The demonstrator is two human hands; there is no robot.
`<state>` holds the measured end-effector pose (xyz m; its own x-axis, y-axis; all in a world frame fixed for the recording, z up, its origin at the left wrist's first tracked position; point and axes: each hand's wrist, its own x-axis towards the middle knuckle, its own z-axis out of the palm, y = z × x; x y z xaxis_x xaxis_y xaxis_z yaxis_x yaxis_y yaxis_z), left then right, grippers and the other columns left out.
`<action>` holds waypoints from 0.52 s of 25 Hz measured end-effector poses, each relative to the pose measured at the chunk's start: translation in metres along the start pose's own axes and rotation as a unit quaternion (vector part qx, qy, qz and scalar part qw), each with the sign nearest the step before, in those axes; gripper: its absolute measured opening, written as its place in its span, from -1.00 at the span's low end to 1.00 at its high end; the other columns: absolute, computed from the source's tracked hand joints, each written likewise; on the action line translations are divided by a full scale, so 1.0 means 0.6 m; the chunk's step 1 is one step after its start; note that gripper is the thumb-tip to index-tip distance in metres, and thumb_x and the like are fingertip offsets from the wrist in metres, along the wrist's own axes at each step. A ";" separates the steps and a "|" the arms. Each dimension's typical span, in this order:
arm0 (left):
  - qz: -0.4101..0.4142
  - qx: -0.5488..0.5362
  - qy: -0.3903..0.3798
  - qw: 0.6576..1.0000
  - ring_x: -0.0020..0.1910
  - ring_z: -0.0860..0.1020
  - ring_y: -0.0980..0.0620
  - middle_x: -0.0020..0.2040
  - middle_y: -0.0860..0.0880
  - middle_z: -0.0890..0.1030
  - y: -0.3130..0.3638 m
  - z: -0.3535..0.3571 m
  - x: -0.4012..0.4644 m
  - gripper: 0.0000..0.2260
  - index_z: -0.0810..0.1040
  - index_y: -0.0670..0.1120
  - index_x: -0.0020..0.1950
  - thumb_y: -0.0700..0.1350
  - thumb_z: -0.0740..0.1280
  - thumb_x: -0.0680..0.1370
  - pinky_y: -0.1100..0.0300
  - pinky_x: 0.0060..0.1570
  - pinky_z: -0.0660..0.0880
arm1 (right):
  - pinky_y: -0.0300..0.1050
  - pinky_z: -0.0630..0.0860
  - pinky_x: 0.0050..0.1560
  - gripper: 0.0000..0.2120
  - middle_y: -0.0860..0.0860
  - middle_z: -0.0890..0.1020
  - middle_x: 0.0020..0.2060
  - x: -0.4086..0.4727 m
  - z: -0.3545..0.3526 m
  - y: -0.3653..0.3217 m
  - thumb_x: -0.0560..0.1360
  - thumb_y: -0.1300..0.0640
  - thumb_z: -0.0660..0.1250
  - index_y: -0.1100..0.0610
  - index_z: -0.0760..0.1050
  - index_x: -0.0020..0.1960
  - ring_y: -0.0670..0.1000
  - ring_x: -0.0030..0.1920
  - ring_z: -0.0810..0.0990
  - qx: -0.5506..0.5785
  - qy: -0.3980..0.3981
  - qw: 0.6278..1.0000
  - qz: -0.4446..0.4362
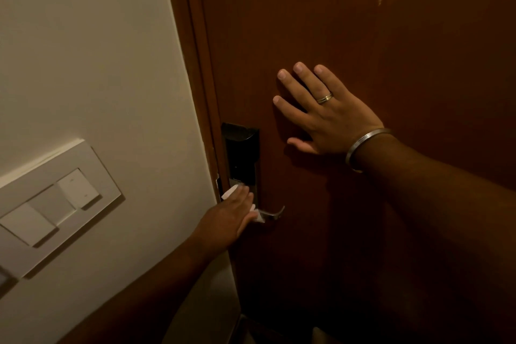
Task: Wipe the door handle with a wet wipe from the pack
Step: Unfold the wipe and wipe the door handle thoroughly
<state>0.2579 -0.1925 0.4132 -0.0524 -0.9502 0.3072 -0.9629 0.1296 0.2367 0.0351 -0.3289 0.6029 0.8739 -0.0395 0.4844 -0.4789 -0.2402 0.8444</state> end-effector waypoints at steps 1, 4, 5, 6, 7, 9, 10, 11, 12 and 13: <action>0.001 -0.019 0.009 1.000 0.45 0.26 -0.09 0.48 -0.17 0.27 -0.010 -0.005 -0.003 -0.51 0.24 -0.16 0.46 0.08 0.04 0.61 0.08 0.38 0.22 | 0.24 0.15 0.51 -0.22 0.30 0.18 0.55 0.003 -0.001 -0.002 0.54 -0.38 -0.03 0.12 0.20 0.56 0.33 0.53 0.20 -0.003 0.002 1.000 -0.002; -0.017 -0.053 0.033 0.998 0.40 0.34 -0.08 0.47 -0.17 0.29 -0.025 -0.009 -0.015 -0.56 0.25 -0.18 0.45 -0.02 0.16 0.62 0.14 0.33 0.25 | 0.24 0.16 0.50 -0.22 0.30 0.18 0.55 0.006 -0.003 -0.001 0.54 -0.38 -0.04 0.12 0.20 0.56 0.33 0.53 0.21 -0.009 0.005 1.000 -0.004; 0.006 -0.044 0.031 0.999 0.43 0.30 -0.07 0.48 -0.16 0.27 -0.024 -0.007 -0.020 -0.56 0.24 -0.18 0.46 -0.03 0.17 0.63 0.16 0.34 0.21 | 0.24 0.16 0.51 -0.22 0.30 0.18 0.55 0.004 -0.003 -0.002 0.54 -0.38 -0.04 0.12 0.20 0.56 0.33 0.53 0.20 -0.008 0.006 1.000 -0.002; 0.033 -0.034 0.025 0.999 0.46 0.24 -0.05 0.49 -0.15 0.24 -0.023 -0.008 -0.020 -0.56 0.22 -0.18 0.46 -0.04 0.16 0.63 0.17 0.37 0.15 | 0.24 0.16 0.51 -0.22 0.30 0.18 0.55 0.004 -0.002 -0.001 0.54 -0.38 -0.04 0.12 0.20 0.57 0.33 0.53 0.20 -0.009 0.006 1.000 -0.003; 0.049 -0.042 0.016 0.998 0.49 0.16 -0.02 0.50 -0.12 0.19 -0.024 -0.004 -0.020 -0.57 0.20 -0.17 0.47 -0.05 0.14 0.64 0.17 0.40 0.09 | 0.24 0.15 0.51 -0.22 0.30 0.17 0.55 0.005 0.002 -0.002 0.54 -0.38 -0.04 0.12 0.20 0.57 0.33 0.53 0.20 -0.006 0.003 1.000 -0.005; 0.070 -0.059 -0.010 0.996 0.51 0.02 0.03 0.52 -0.06 0.11 -0.024 0.004 -0.015 -0.57 0.18 -0.15 0.48 -0.11 0.12 0.62 0.15 0.43 0.01 | 0.24 0.16 0.51 -0.22 0.30 0.17 0.55 -0.001 0.005 -0.004 0.54 -0.38 -0.03 0.12 0.20 0.57 0.33 0.53 0.20 -0.005 0.003 1.000 -0.008; 0.065 -0.082 -0.017 0.994 0.50 0.02 0.03 0.52 -0.06 0.12 -0.020 0.005 -0.014 -0.56 0.21 -0.14 0.47 -0.17 0.14 0.59 0.12 0.44 0.00 | 0.24 0.16 0.51 -0.22 0.30 0.18 0.55 -0.005 0.005 -0.006 0.54 -0.38 -0.03 0.12 0.20 0.56 0.33 0.53 0.20 -0.006 0.004 1.000 -0.007; 0.057 -0.103 -0.004 0.993 0.49 0.08 0.02 0.50 -0.08 0.19 -0.019 0.007 -0.012 -0.58 0.28 -0.15 0.45 -0.23 0.17 0.58 0.10 0.45 0.04 | 0.24 0.16 0.50 -0.22 0.30 0.19 0.55 -0.007 0.006 -0.006 0.54 -0.38 -0.02 0.12 0.21 0.56 0.33 0.53 0.21 -0.007 0.005 1.000 -0.005; 0.046 -0.121 0.020 0.991 0.46 0.18 0.02 0.47 -0.12 0.29 -0.017 0.008 -0.010 -0.62 0.36 -0.16 0.40 -0.28 0.21 0.57 0.10 0.43 0.12 | 0.24 0.17 0.50 -0.23 0.30 0.19 0.55 -0.009 0.006 -0.006 0.55 -0.37 -0.01 0.12 0.22 0.56 0.33 0.53 0.21 -0.005 0.007 1.000 -0.004; 0.023 -0.142 0.060 0.988 0.40 0.28 0.04 0.41 -0.14 0.40 -0.018 0.012 -0.009 -0.66 0.44 -0.15 0.34 -0.29 0.25 0.57 0.12 0.39 0.23 | 0.24 0.17 0.50 -0.24 0.30 0.20 0.54 -0.009 0.006 -0.007 0.55 -0.37 0.00 0.12 0.23 0.55 0.33 0.52 0.22 -0.003 0.009 1.000 -0.002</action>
<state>0.2667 -0.1906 0.4025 -0.0467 -0.9028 0.4275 -0.8467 0.2628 0.4626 0.0326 -0.3314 0.5959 0.8741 -0.0208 0.4854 -0.4761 -0.2352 0.8473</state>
